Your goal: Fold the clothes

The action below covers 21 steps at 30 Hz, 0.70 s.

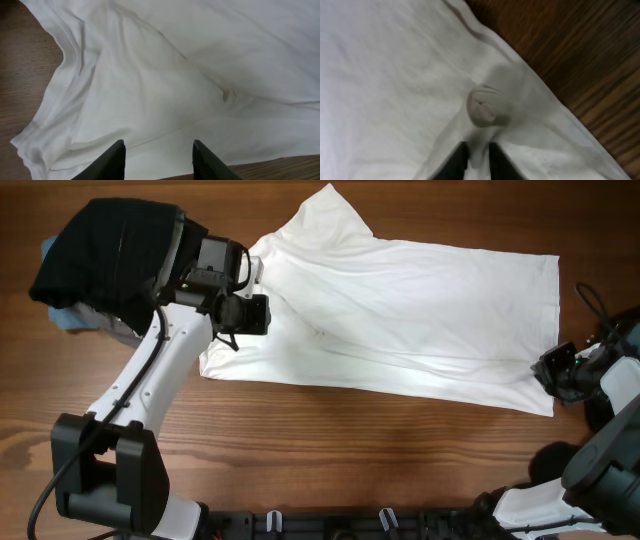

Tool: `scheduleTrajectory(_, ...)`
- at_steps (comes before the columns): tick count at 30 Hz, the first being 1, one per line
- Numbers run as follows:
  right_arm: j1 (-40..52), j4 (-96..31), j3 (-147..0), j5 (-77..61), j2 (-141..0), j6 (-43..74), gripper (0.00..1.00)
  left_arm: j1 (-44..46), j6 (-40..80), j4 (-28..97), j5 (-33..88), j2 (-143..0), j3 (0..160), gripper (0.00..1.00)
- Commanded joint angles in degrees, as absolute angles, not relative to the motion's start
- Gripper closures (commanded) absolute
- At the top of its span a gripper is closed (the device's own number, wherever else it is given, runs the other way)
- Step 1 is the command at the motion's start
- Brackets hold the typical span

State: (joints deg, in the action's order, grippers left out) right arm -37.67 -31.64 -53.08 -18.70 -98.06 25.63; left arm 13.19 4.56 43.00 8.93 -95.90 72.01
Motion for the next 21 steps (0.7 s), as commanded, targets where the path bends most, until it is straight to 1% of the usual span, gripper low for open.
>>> scheduleTrajectory(1,-37.7,-29.6,-54.1,-25.1,-98.6,26.2,0.96,13.5,3.4,42.8,9.6,-96.7,72.9,0.58)
scheduleTrajectory(4,-37.7,-25.9,-54.2,-31.3,-98.5,31.7,0.96,13.5,3.4,42.7,9.6,-96.7,72.9,0.58)
scheduleTrajectory(7,-37.7,-21.7,-54.2,-29.8,-98.5,36.7,0.95,13.5,3.4,42.6,9.6,-96.7,72.9,0.58)
scheduleTrajectory(8,-37.7,-20.1,-54.2,-28.4,-98.5,37.1,0.71,13.5,3.4,42.6,9.6,-96.7,72.9,0.58)
scheduleTrajectory(9,-37.7,-19.1,-54.2,-27.4,-98.5,37.5,0.60,13.5,3.4,42.6,9.6,-96.7,72.9,0.57)
scheduleTrajectory(11,-37.8,-16.9,-54.2,-26.8,-98.5,36.5,0.56,13.5,3.4,42.6,9.6,-96.7,72.9,0.56)
scheduleTrajectory(14,-37.8,-17.0,-54.2,-34.8,-98.1,28.0,0.56,13.5,3.4,42.7,9.6,-96.7,72.9,0.54)
scheduleTrajectory(15,-37.5,-18.9,-54.2,-40.2,-96.7,24.2,0.56,13.5,3.4,42.8,9.6,-96.7,72.9,0.53)
scheduleTrajectory(16,-36.9,-20.9,-54.2,-41.7,-95.0,21.4,0.56,13.5,3.4,43.0,9.6,-96.7,72.9,0.53)
scheduleTrajectory(17,-35.6,-24.0,-54.2,-41.6,-93.1,19.0,0.60,13.5,3.4,43.0,9.6,-96.7,72.9,0.53)
scheduleTrajectory(18,-33.5,-27.7,-54.2,-41.4,-91.0,16.1,0.66,13.5,3.4,43.0,9.6,-96.7,72.9,0.53)
scheduleTrajectory(19,-30.9,-31.3,-54.2,-39.9,-89.6,14.8,0.76,13.5,3.4,43.0,9.6,-96.7,72.9,0.54)
scheduleTrajectory(20,-27.0,-35.4,-54.2,-36.8,-88.9,14.2,0.88,13.5,3.4,42.8,9.6,-96.7,72.9,0.54)
scheduleTrajectory(21,-24.2,-37.4,-54.1,-34.6,-88.9,13.6,0.90,13.5,3.4,42.6,9.6,-96.7,72.9,0.54)
